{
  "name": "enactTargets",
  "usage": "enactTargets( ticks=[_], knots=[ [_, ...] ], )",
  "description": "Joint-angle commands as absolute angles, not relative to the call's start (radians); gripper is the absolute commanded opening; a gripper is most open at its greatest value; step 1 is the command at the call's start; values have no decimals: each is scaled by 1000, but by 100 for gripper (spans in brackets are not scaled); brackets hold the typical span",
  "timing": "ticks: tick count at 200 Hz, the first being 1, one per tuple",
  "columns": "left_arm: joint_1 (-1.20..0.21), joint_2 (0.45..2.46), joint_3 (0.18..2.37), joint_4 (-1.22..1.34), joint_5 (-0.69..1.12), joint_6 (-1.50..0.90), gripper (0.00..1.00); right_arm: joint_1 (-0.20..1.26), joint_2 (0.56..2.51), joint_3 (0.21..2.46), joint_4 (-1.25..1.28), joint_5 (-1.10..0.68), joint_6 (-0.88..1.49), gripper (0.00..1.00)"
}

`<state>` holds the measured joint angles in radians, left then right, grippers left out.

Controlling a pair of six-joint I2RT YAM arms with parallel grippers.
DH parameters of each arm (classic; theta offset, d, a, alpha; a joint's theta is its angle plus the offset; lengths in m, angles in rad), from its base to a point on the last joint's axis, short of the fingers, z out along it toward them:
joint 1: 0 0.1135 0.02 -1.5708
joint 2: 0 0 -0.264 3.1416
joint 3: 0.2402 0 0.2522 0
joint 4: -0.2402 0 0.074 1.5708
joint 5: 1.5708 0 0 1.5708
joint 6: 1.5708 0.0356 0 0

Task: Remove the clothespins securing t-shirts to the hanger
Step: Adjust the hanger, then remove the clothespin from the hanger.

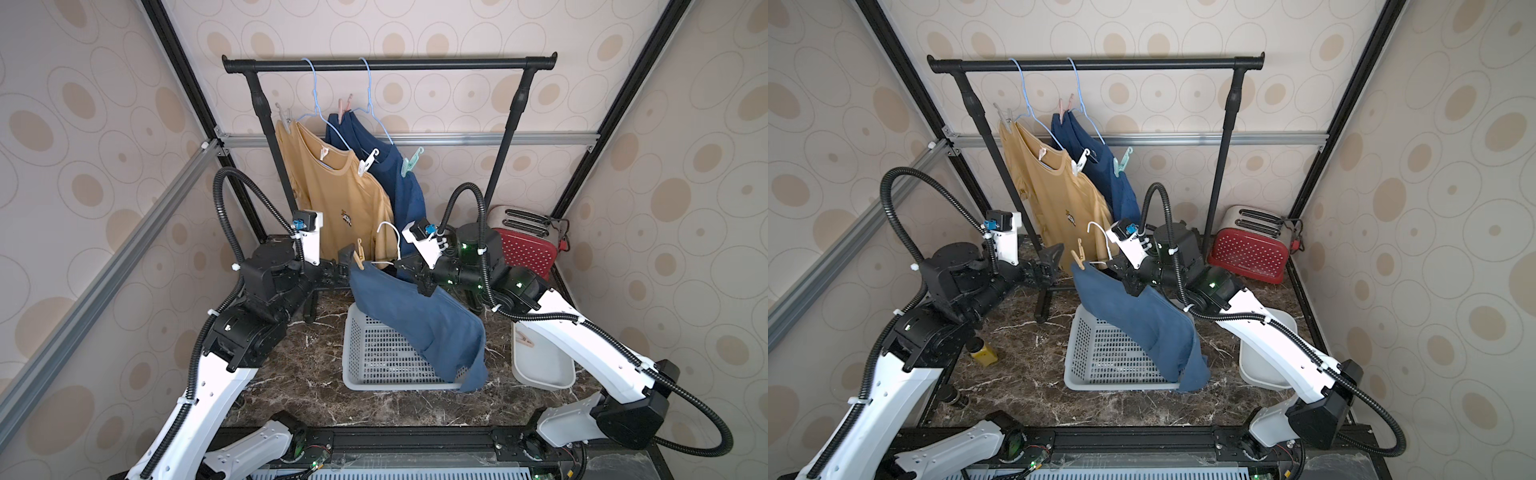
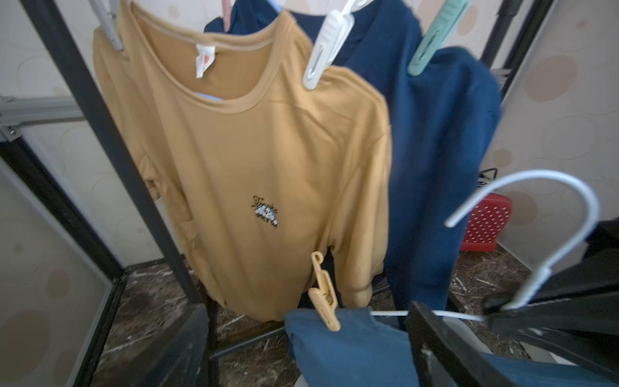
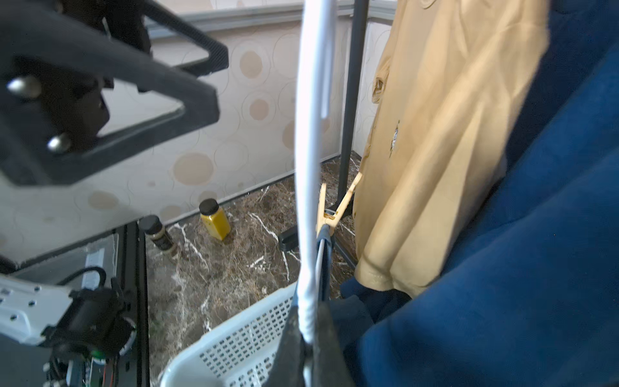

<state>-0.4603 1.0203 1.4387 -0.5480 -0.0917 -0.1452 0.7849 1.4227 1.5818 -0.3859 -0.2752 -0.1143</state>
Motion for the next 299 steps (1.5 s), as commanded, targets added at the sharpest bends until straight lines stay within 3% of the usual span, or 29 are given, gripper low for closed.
enactTargets(
  ticks=[1, 34, 71, 130, 171, 206, 240, 284, 299],
  knots=[
    [-383, 1087, 1546, -760, 4, -189, 94, 784, 1391, 1609, -441, -336, -325, 0],
    [-242, 1194, 1652, -913, 238, -307, 92, 805, 1352, 1577, -447, -301, -568, 0],
    [-187, 1235, 1566, -816, 462, -558, 88, 884, 1303, 1485, -397, -148, -765, 0],
    [-187, 1180, 1398, -589, 538, -823, 86, 986, 1249, 1279, -139, 75, -873, 0],
    [-188, 1142, 1342, -547, 523, -872, 87, 1031, 1262, 1222, -23, 152, -913, 0],
    [-187, 1097, 1379, -604, 409, -568, 87, 1031, 1241, 1228, -49, 107, -886, 0],
    [-187, 932, 1240, -385, 286, -238, 88, 1029, 1224, 1268, -161, 50, -890, 0],
    [-187, 848, 1139, -272, 422, 192, 89, 999, 1233, 1406, -422, -72, -896, 0],
    [-188, 844, 1123, -291, 592, 374, 92, 998, 1243, 1445, -488, -89, -922, 0]
  ],
)
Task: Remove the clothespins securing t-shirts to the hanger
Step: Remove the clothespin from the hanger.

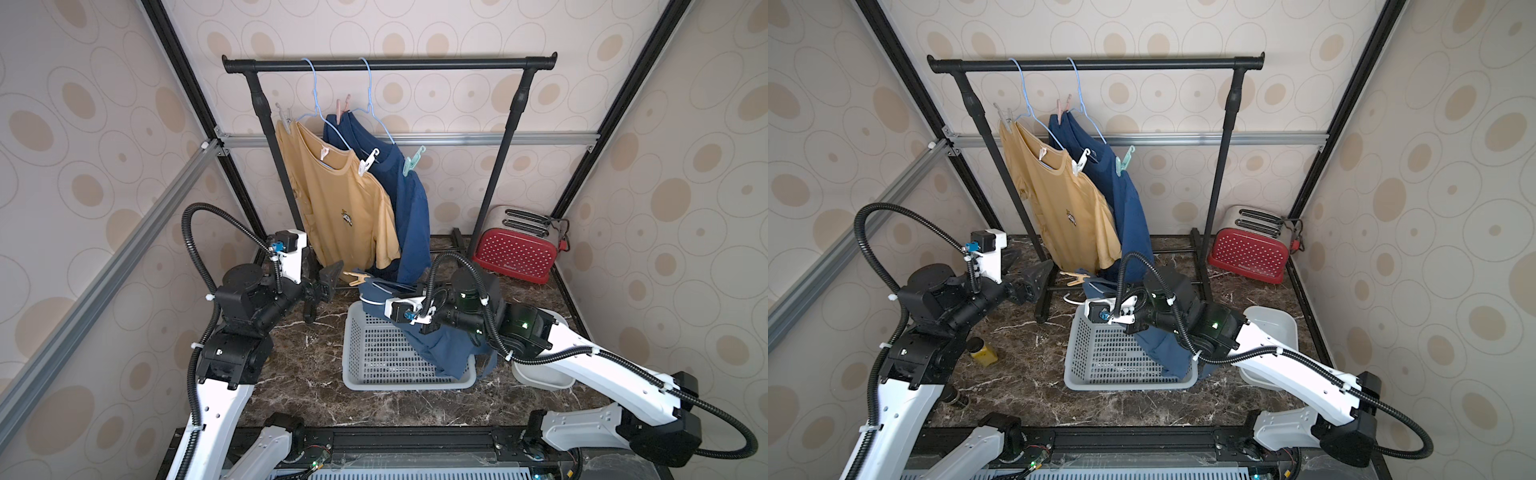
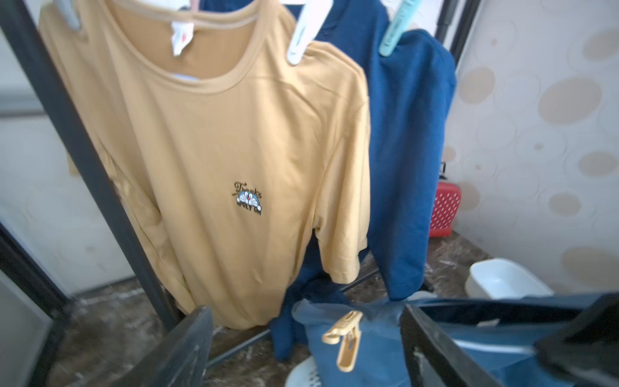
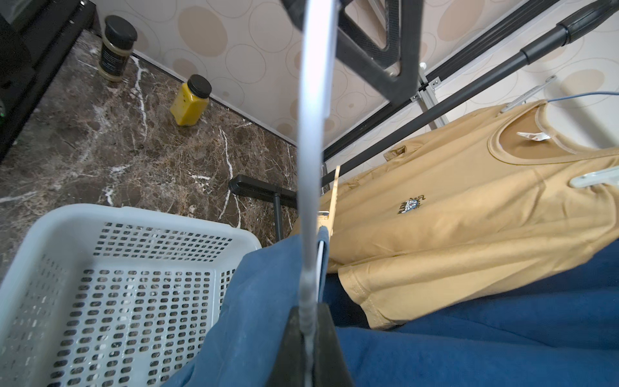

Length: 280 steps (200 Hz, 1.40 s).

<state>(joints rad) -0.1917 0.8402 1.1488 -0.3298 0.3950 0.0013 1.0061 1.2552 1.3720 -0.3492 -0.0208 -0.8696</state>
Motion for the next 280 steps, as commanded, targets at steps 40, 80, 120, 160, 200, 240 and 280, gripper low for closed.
enactTargets(
  ticks=[40, 80, 120, 160, 200, 240, 280],
  knots=[
    [-187, 828, 1058, -251, 774, 610, 94, 989, 1235, 1477, -562, -149, -951, 0],
    [-188, 840, 1087, -383, 810, 822, 85, 986, 1240, 1514, -672, -150, -995, 0],
    [-231, 851, 1100, -517, 783, 961, 75, 981, 1238, 1528, -690, -148, -1005, 0],
    [-283, 863, 1094, -599, 782, 992, 72, 973, 1246, 1529, -687, -148, -1016, 0],
    [-303, 882, 1068, -626, 760, 1008, 66, 969, 1245, 1530, -664, -148, -1014, 0],
    [-316, 887, 1021, -583, 730, 1024, 63, 968, 1251, 1540, -665, -151, -1011, 0],
    [-337, 878, 944, -453, 655, 1040, 56, 969, 1250, 1550, -665, -164, -996, 0]
  ],
)
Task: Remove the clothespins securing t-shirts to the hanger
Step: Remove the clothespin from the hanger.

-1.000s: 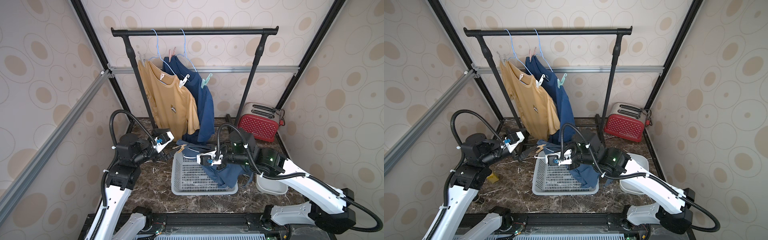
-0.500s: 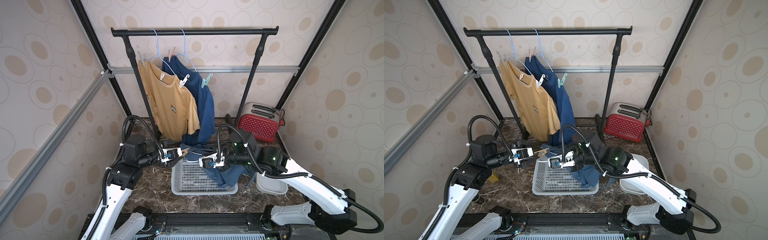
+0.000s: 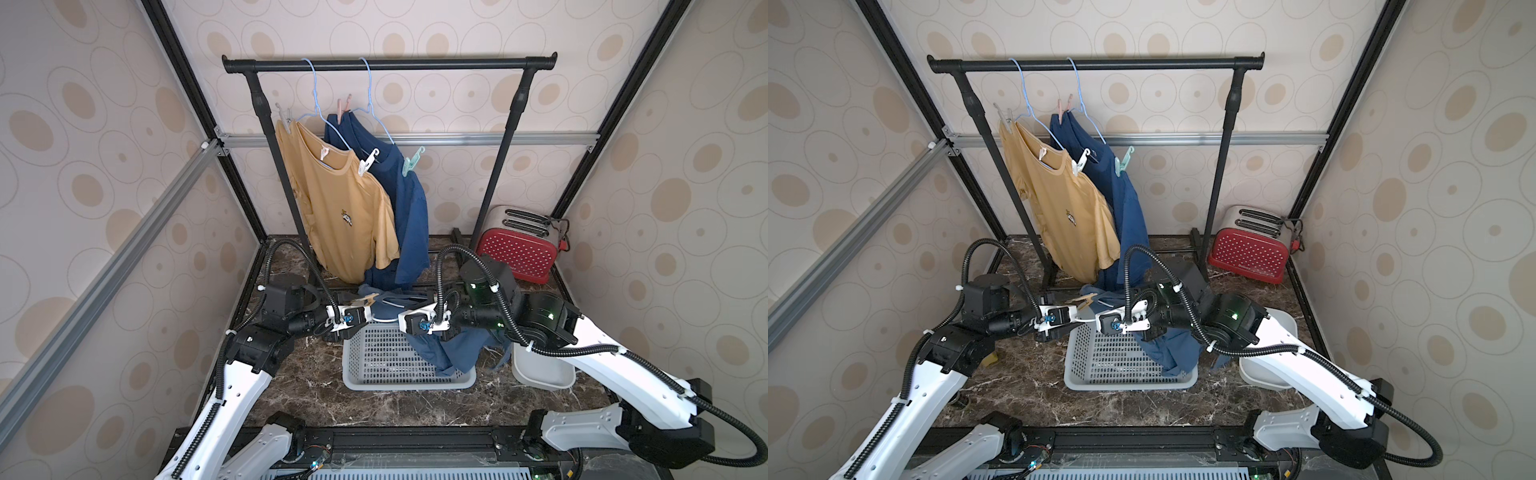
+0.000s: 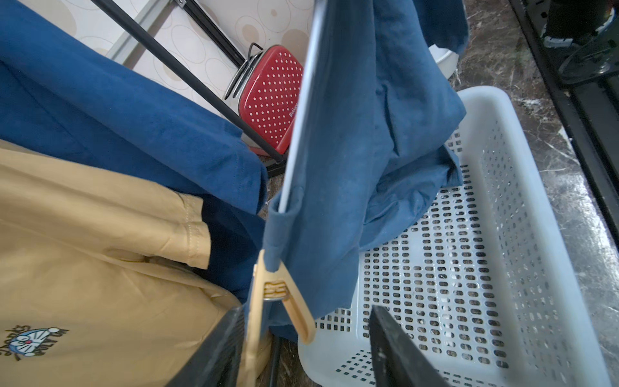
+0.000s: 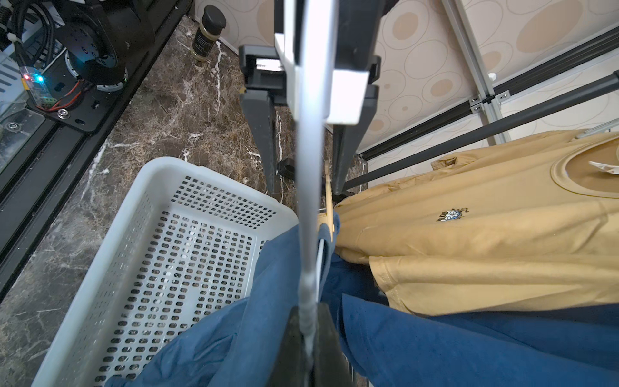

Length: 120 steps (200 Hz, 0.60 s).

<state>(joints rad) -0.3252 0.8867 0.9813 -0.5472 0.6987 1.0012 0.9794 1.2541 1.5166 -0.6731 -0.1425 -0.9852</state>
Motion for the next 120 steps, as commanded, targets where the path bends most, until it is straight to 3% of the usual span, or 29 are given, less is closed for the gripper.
enactTargets(
  ticks=[1, 50, 86, 120],
  knots=[
    [-337, 877, 940, -447, 654, 1039, 56, 969, 1250, 1551, -665, -164, -995, 0],
    [-340, 882, 895, -315, 634, 1024, 52, 968, 1252, 1561, -672, -173, -986, 0],
    [-339, 878, 862, -214, 624, 996, 55, 968, 1255, 1563, -674, -176, -979, 0],
    [-341, 886, 866, -209, 632, 984, 49, 968, 1257, 1563, -670, -178, -979, 0]
  ],
)
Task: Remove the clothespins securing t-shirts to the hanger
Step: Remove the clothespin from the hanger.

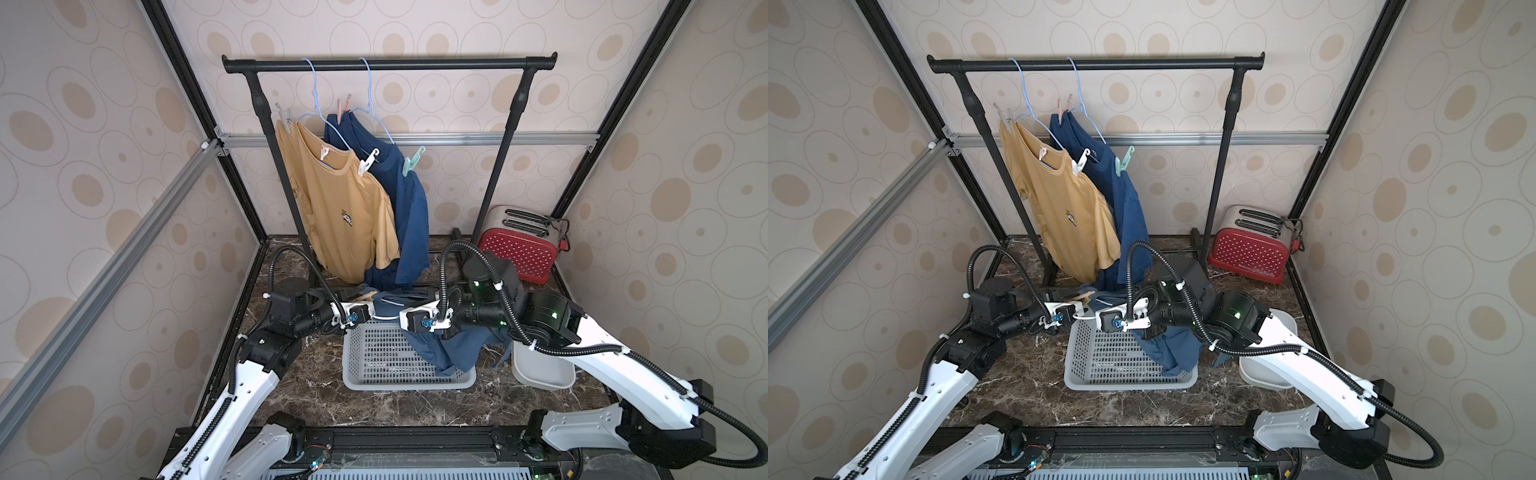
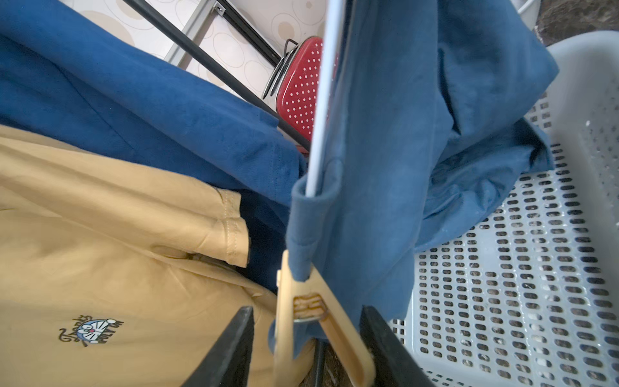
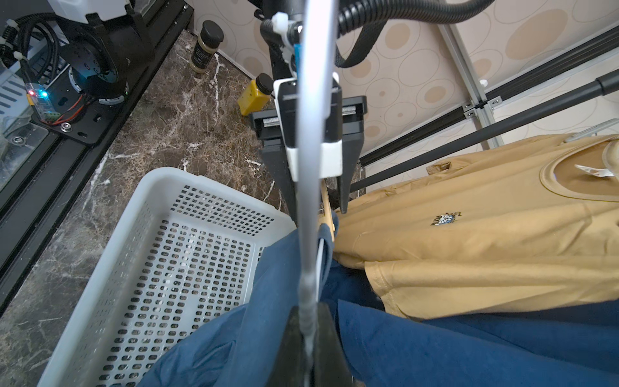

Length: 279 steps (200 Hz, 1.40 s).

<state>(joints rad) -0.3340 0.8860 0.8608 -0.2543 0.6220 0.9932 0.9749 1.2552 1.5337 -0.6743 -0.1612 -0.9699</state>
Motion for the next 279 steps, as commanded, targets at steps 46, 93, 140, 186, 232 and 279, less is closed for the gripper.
enactTargets(
  ticks=[46, 93, 140, 186, 232, 279],
  knots=[
    [-341, 888, 873, -213, 649, 967, 36, 968, 1263, 1568, -674, -176, -981, 0],
    [-341, 886, 893, -255, 649, 958, 23, 964, 1261, 1568, -672, -172, -980, 0],
    [-341, 870, 925, -339, 615, 977, 23, 947, 1244, 1531, -638, -178, -955, 0],
    [-341, 857, 946, -386, 594, 974, 24, 918, 1230, 1483, -580, -206, -901, 0],
    [-341, 821, 971, -454, 536, 983, 23, 851, 1221, 1425, -495, -258, -800, 0],
    [-341, 781, 985, -469, 509, 902, 22, 831, 1233, 1378, -396, -281, -690, 0]
  ],
)
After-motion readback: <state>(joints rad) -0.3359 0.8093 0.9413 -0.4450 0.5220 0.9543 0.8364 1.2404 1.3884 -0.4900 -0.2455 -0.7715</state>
